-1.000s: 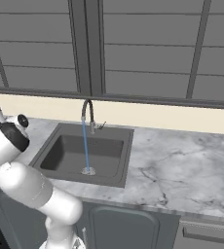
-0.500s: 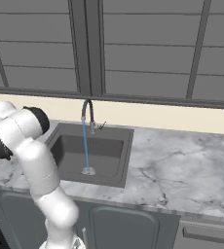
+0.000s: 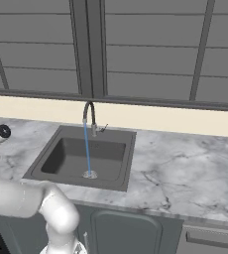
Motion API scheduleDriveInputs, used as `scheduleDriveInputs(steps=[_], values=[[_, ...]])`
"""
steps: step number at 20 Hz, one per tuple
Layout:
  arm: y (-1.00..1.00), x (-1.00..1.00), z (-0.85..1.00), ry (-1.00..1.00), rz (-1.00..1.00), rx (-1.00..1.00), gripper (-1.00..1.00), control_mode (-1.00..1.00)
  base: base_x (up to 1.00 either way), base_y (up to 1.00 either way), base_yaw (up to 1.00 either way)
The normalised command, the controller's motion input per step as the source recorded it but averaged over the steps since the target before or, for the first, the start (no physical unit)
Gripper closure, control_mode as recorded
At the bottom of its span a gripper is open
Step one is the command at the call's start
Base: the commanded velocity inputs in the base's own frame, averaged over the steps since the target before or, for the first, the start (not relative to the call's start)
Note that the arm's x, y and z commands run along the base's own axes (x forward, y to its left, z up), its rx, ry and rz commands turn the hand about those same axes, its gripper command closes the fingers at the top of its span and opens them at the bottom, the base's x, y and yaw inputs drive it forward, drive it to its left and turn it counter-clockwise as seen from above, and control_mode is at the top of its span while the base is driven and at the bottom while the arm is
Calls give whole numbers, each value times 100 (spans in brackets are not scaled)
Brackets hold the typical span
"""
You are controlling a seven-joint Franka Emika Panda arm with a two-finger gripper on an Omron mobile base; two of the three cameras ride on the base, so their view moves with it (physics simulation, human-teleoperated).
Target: Turn on the sink faucet and place the jug under the water for a few seconds to fill it up.
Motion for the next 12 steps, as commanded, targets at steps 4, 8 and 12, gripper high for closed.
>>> scheduleDriveInputs(steps=[4,8,12], values=[[-21,2,-3,0,2,2,100,-100,0,0,0],[-24,1,-2,0,3,4,100,-100,0,0,0],[-11,1,0,0,1,4,100,-100,0,0,0]])
